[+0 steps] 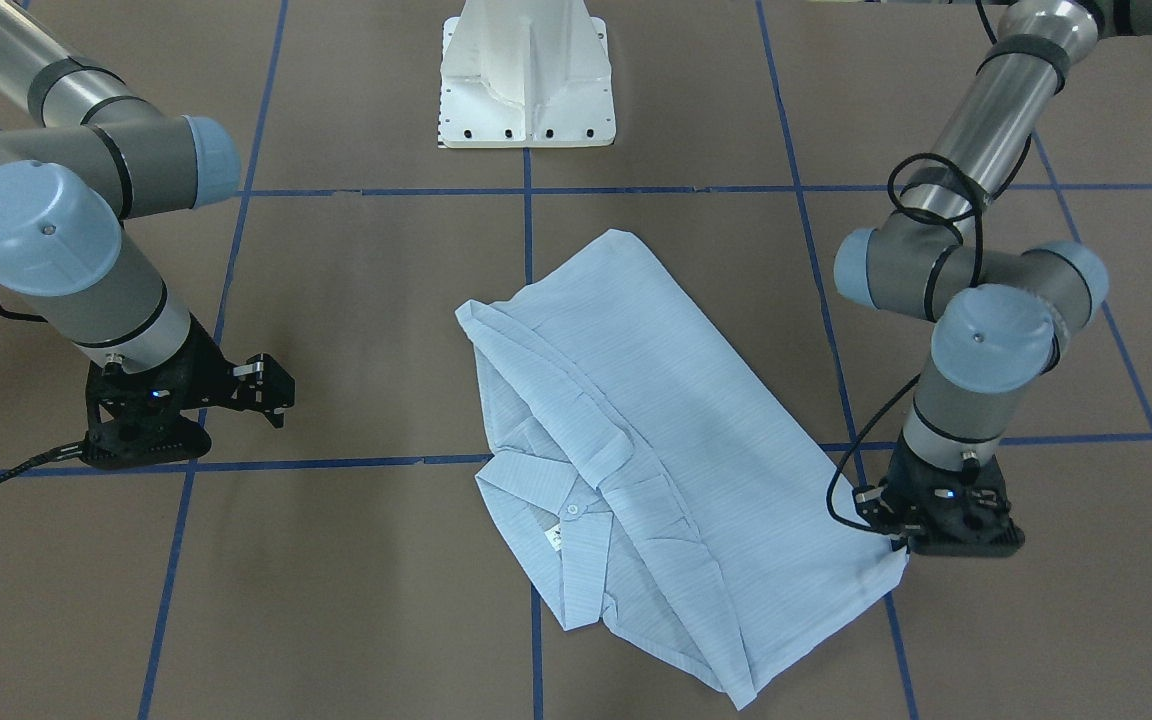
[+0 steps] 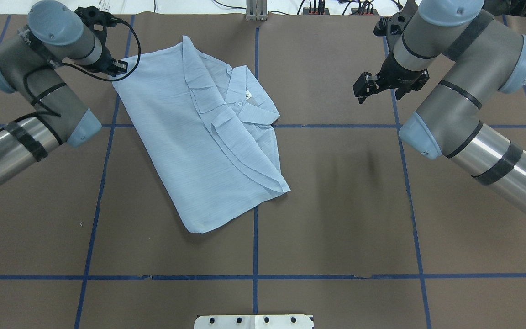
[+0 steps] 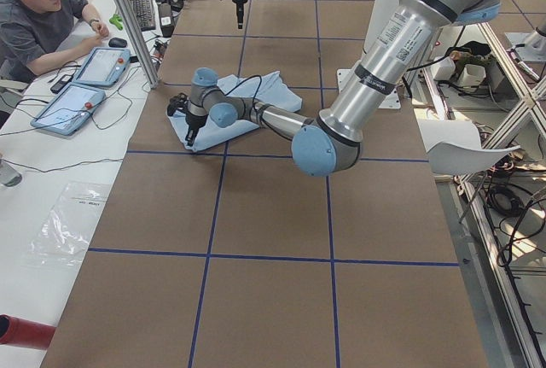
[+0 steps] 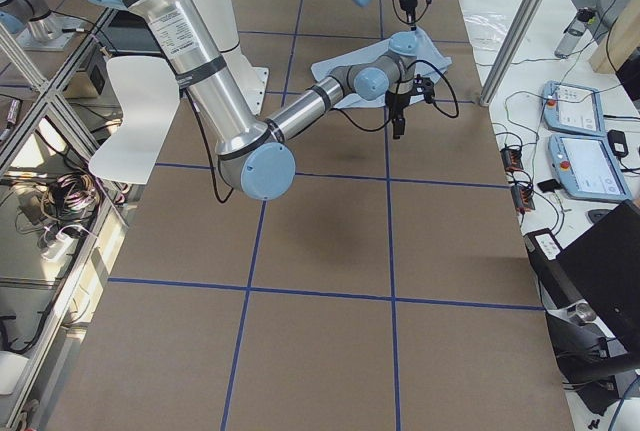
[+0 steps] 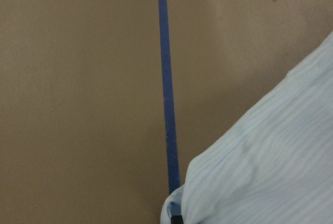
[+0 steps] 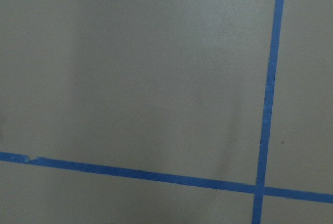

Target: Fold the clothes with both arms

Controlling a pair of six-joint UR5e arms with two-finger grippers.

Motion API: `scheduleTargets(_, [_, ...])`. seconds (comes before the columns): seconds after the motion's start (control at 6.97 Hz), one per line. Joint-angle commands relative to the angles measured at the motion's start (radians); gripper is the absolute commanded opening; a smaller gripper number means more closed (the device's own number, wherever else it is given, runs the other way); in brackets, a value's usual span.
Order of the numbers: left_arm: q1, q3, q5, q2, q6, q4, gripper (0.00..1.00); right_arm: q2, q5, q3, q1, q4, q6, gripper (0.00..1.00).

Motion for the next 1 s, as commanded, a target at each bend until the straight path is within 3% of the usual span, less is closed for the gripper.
scheduleTargets(0.0, [-0.059, 0.085, -0.082, -0.046, 0.117, -0.073, 0.99, 0.05, -0.004, -0.009, -0.037, -0.003, 0.096, 1.0])
scheduleTargets(0.14, [-0.067, 0.034, -0.136, -0.014, 0.108, -0.112, 1.0, 0.104, -0.016, -0.042, -0.071, -0.003, 0.175, 1.0])
scheduleTargets(0.29, [-0.07, -0.004, -0.22, 0.024, 0.108, -0.121, 1.0, 0.227, -0.075, -0.148, -0.12, -0.001, 0.297, 1.0])
scheduleTargets(0.43, [-0.072, -0.077, -0.225, 0.076, 0.103, -0.121, 1.0, 0.338, -0.17, -0.281, -0.168, 0.052, 0.437, 0.99])
scheduleTargets(0.57, [-0.07, -0.121, -0.225, 0.11, 0.07, -0.123, 1.0, 0.398, -0.201, -0.425, -0.206, 0.201, 0.602, 0.97])
scheduleTargets(0.72, [-0.058, -0.138, -0.222, 0.11, -0.01, -0.124, 1.0, 0.437, -0.275, -0.504, -0.241, 0.257, 0.706, 0.94])
scheduleTargets(0.86, [-0.055, -0.15, -0.222, 0.115, -0.029, -0.124, 1.0, 0.437, -0.318, -0.509, -0.271, 0.258, 0.795, 0.9])
